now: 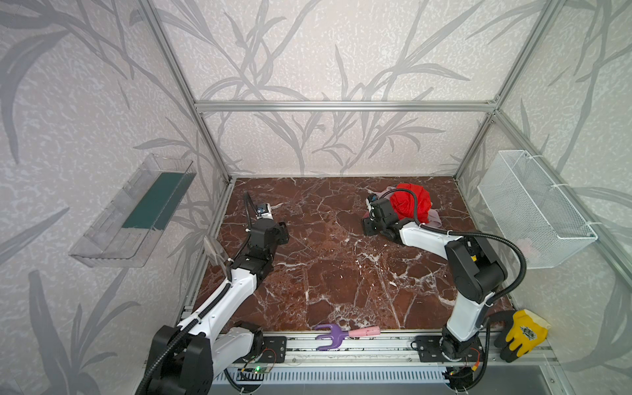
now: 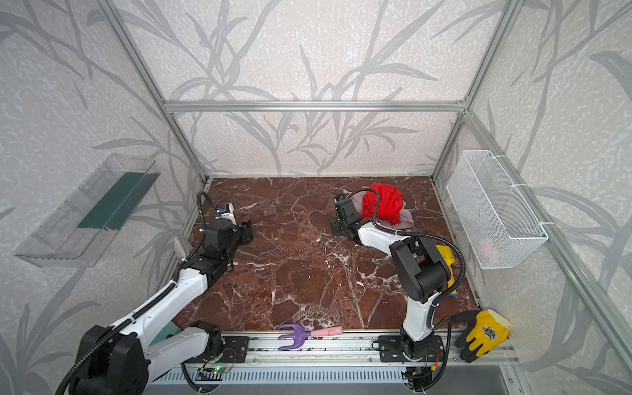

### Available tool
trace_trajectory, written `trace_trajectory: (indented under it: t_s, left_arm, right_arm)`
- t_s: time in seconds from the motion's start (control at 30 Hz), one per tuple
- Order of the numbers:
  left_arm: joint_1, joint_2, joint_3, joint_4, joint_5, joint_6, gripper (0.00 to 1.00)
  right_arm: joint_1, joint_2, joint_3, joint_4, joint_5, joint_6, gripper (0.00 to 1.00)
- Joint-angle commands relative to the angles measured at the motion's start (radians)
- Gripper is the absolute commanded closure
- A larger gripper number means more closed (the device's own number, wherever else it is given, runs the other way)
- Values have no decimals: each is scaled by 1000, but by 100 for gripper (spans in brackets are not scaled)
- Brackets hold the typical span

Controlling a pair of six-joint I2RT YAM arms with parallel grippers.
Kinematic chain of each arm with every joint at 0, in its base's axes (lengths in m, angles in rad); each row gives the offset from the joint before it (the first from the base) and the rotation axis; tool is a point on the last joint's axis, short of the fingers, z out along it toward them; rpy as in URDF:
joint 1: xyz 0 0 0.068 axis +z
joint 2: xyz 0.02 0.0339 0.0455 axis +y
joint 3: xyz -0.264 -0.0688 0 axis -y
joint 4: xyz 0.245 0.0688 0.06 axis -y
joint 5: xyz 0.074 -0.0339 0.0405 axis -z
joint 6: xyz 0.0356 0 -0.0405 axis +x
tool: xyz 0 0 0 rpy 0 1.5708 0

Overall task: Pick out a specific cloth from the pile
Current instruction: 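Grasp the dusty-pink ribbed garment's edge with the right gripper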

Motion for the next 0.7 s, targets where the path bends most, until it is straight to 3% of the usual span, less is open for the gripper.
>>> trace_trajectory:
  t_s: [0.0, 0.5, 0.67]
  left_arm:
    - [0, -8, -15, -10, 9, -23, 39]
    - [0, 15, -23, 9, 28, -30, 39]
    - [0, 25, -21, 5, 18, -21, 38]
  right_arm:
    - [4, 50, 63, -59, 20, 46, 36]
    - [5, 211, 245, -156, 131, 102, 37]
    - [5, 255, 302, -187, 135, 103, 46]
